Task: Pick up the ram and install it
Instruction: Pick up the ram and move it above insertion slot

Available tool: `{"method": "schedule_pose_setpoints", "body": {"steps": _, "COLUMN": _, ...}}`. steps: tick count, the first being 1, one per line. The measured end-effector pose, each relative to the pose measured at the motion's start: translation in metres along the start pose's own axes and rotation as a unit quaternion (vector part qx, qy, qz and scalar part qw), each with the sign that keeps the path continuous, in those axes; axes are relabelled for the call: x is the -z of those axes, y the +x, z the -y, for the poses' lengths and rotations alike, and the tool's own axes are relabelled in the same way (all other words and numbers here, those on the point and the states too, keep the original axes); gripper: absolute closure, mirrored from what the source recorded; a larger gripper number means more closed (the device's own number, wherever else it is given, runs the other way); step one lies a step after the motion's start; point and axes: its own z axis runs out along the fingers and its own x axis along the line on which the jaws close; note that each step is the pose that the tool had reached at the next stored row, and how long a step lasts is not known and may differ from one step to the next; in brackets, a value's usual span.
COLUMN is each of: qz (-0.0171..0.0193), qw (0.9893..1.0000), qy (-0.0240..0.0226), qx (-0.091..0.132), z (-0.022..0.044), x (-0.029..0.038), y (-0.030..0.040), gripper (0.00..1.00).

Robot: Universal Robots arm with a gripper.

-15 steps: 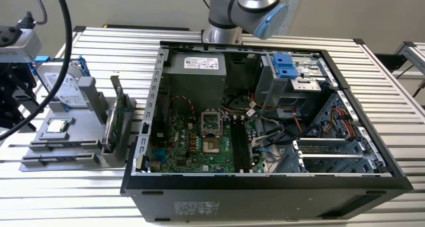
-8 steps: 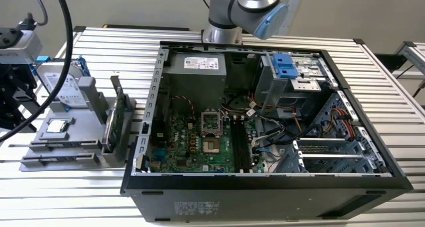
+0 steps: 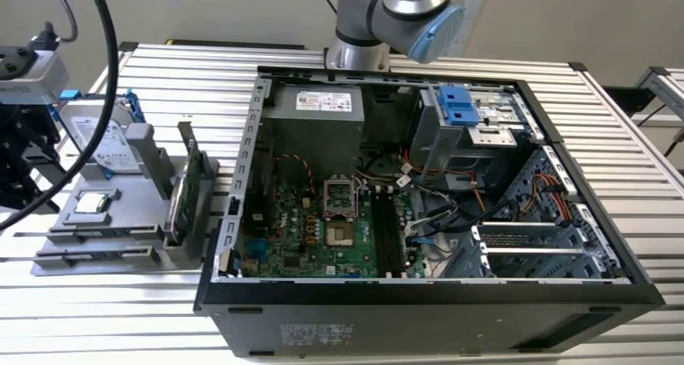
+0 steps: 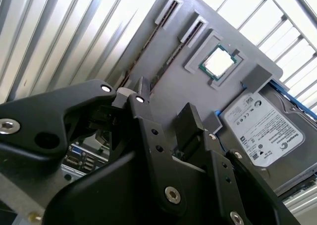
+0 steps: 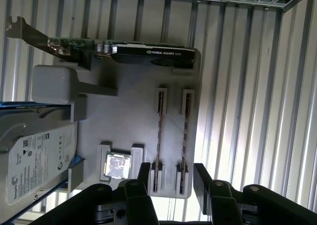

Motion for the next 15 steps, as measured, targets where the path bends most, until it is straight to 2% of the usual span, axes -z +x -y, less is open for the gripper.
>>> {"method": "schedule_pose_setpoints", "body": {"steps": 8, "qz": 0.0000, "qw": 1.0000, "qy": -0.0001, "qx": 0.000, "z": 0.0000, "x": -0.0012, "y": 0.0000, "gripper": 0.00}}
{"method": "schedule_pose_setpoints", "body": {"steps": 11, "qz": -0.0001, "qw": 1.0000, "qy": 0.0000, "qx": 0.000, "z": 0.0001, "x": -0.0036, "y": -0.0001, "gripper": 0.00}}
{"method": "schedule_pose_setpoints", "body": {"steps": 15, "qz": -0.0002, "qw": 1.0000, "qy": 0.0016, "qx": 0.000, "z": 0.0002, "x": -0.0040, "y": 0.0000, "gripper": 0.00}}
